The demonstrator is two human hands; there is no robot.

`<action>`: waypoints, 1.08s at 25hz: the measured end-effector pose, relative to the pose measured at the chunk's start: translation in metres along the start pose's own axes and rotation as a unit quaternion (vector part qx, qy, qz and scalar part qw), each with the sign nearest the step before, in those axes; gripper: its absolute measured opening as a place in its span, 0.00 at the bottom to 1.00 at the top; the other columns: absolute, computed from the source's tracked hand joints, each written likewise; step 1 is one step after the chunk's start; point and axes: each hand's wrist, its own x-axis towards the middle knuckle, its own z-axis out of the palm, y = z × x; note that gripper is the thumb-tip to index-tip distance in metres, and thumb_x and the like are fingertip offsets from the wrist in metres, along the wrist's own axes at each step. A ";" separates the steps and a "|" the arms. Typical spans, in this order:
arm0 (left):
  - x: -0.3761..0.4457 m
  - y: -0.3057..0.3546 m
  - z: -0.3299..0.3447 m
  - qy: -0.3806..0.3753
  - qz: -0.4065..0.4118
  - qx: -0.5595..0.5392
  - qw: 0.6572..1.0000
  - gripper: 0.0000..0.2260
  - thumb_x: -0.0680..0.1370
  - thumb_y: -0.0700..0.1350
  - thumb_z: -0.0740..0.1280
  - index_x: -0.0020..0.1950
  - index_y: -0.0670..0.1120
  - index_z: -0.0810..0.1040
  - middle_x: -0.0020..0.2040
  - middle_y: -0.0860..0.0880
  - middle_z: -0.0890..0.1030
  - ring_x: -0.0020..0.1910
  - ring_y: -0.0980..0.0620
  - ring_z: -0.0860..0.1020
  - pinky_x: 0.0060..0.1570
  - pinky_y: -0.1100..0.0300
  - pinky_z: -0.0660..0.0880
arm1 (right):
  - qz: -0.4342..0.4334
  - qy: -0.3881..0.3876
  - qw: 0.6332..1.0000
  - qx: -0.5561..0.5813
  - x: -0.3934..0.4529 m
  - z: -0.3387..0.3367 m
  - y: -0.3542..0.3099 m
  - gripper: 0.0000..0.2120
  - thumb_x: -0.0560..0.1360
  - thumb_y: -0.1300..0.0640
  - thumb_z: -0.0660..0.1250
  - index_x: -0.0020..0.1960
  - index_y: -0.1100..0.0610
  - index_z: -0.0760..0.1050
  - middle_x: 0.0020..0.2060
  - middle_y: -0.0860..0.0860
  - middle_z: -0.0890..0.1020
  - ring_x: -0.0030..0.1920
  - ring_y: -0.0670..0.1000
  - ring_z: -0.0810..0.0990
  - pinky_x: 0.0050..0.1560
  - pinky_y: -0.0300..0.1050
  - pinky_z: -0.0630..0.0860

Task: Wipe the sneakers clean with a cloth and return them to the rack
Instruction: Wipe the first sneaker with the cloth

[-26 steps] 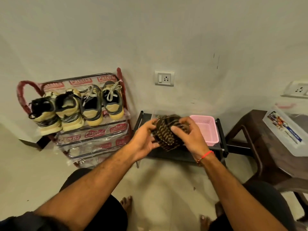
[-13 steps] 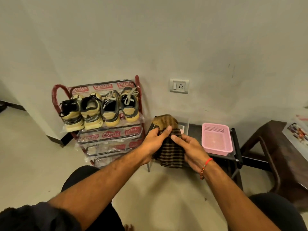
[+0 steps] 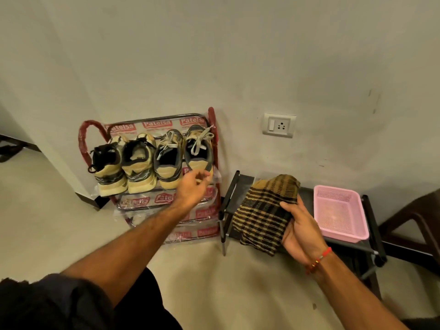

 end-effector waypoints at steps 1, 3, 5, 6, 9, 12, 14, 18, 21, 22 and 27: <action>0.019 -0.003 -0.003 0.008 0.065 0.090 0.994 0.09 0.82 0.42 0.66 0.62 0.46 0.81 0.59 0.47 0.82 0.55 0.50 0.80 0.55 0.58 0.78 | 0.006 -0.003 1.000 -0.002 0.003 -0.001 0.002 0.19 0.83 0.63 0.55 0.71 0.51 0.72 0.62 0.58 0.82 0.61 0.61 0.82 0.53 0.60 0.82; 0.054 -0.007 -0.007 -0.001 0.138 0.243 0.960 0.14 0.83 0.43 0.63 0.67 0.44 0.78 0.66 0.44 0.79 0.65 0.44 0.75 0.67 0.47 0.72 | 0.017 0.002 1.000 -0.007 0.012 -0.004 0.007 0.19 0.83 0.61 0.55 0.70 0.51 0.73 0.62 0.58 0.82 0.61 0.62 0.82 0.54 0.61 0.82; 0.088 -0.005 -0.009 -0.020 0.138 0.357 0.924 0.16 0.84 0.49 0.59 0.69 0.44 0.76 0.68 0.41 0.77 0.68 0.40 0.71 0.69 0.42 0.66 | 0.023 0.021 0.999 -0.009 0.021 -0.009 0.010 0.17 0.84 0.59 0.55 0.70 0.52 0.73 0.62 0.59 0.82 0.62 0.62 0.81 0.56 0.63 0.80; 0.102 -0.002 -0.009 -0.038 0.122 0.414 0.901 0.18 0.85 0.53 0.58 0.67 0.44 0.77 0.66 0.39 0.78 0.68 0.38 0.71 0.69 0.41 0.64 | 0.027 0.032 0.999 -0.007 0.025 -0.012 0.011 0.17 0.83 0.58 0.56 0.70 0.53 0.73 0.62 0.59 0.81 0.62 0.62 0.81 0.58 0.64 0.79; 0.130 0.003 -0.004 -0.101 0.064 0.514 0.850 0.26 0.84 0.63 0.55 0.56 0.43 0.81 0.57 0.40 0.81 0.66 0.38 0.73 0.73 0.36 0.54 | 0.041 0.053 0.998 -0.007 0.033 -0.023 0.013 0.17 0.83 0.56 0.58 0.70 0.55 0.74 0.63 0.59 0.81 0.62 0.62 0.81 0.63 0.66 0.75; 0.144 0.007 0.000 -0.125 0.077 0.512 0.846 0.25 0.83 0.64 0.55 0.45 0.46 0.79 0.50 0.43 0.81 0.61 0.41 0.76 0.73 0.32 0.51 | 0.048 0.054 0.997 -0.013 0.039 -0.030 0.013 0.16 0.83 0.55 0.58 0.69 0.55 0.74 0.62 0.58 0.82 0.62 0.61 0.81 0.64 0.66 0.75; 0.143 0.015 -0.006 -0.106 0.094 0.486 0.862 0.25 0.84 0.64 0.55 0.48 0.47 0.81 0.47 0.46 0.81 0.56 0.43 0.78 0.74 0.32 0.50 | 0.047 0.047 0.998 -0.015 0.040 -0.031 0.010 0.16 0.83 0.55 0.58 0.69 0.55 0.74 0.62 0.58 0.82 0.62 0.61 0.81 0.63 0.65 0.76; 0.128 0.047 -0.040 -0.001 0.094 0.381 0.920 0.25 0.82 0.65 0.57 0.51 0.46 0.83 0.41 0.47 0.80 0.49 0.44 0.77 0.69 0.40 0.61 | 0.035 0.042 0.999 0.001 0.038 -0.030 0.004 0.17 0.83 0.55 0.59 0.70 0.57 0.73 0.62 0.59 0.82 0.62 0.62 0.81 0.61 0.63 0.77; 0.102 0.083 -0.070 0.037 0.059 0.216 0.974 0.24 0.82 0.63 0.61 0.56 0.43 0.82 0.47 0.43 0.82 0.46 0.44 0.78 0.52 0.48 0.77 | 0.022 0.034 0.999 0.016 0.032 -0.027 -0.001 0.17 0.83 0.55 0.59 0.70 0.58 0.73 0.63 0.60 0.81 0.63 0.62 0.80 0.62 0.63 0.76; 0.094 0.097 -0.079 0.053 0.053 0.165 0.983 0.25 0.82 0.62 0.62 0.58 0.42 0.82 0.49 0.42 0.81 0.46 0.43 0.79 0.43 0.52 0.78 | 0.017 0.032 0.999 0.022 0.031 -0.026 -0.003 0.18 0.83 0.55 0.60 0.70 0.58 0.72 0.63 0.60 0.81 0.63 0.62 0.80 0.62 0.63 0.76; 0.029 0.148 -0.101 0.047 0.033 -0.042 0.997 0.26 0.82 0.65 0.59 0.59 0.43 0.80 0.53 0.43 0.82 0.50 0.46 0.81 0.41 0.58 0.72 | -0.006 0.038 0.998 0.049 0.017 -0.027 -0.014 0.20 0.82 0.52 0.61 0.72 0.56 0.71 0.65 0.59 0.80 0.64 0.61 0.80 0.55 0.59 0.81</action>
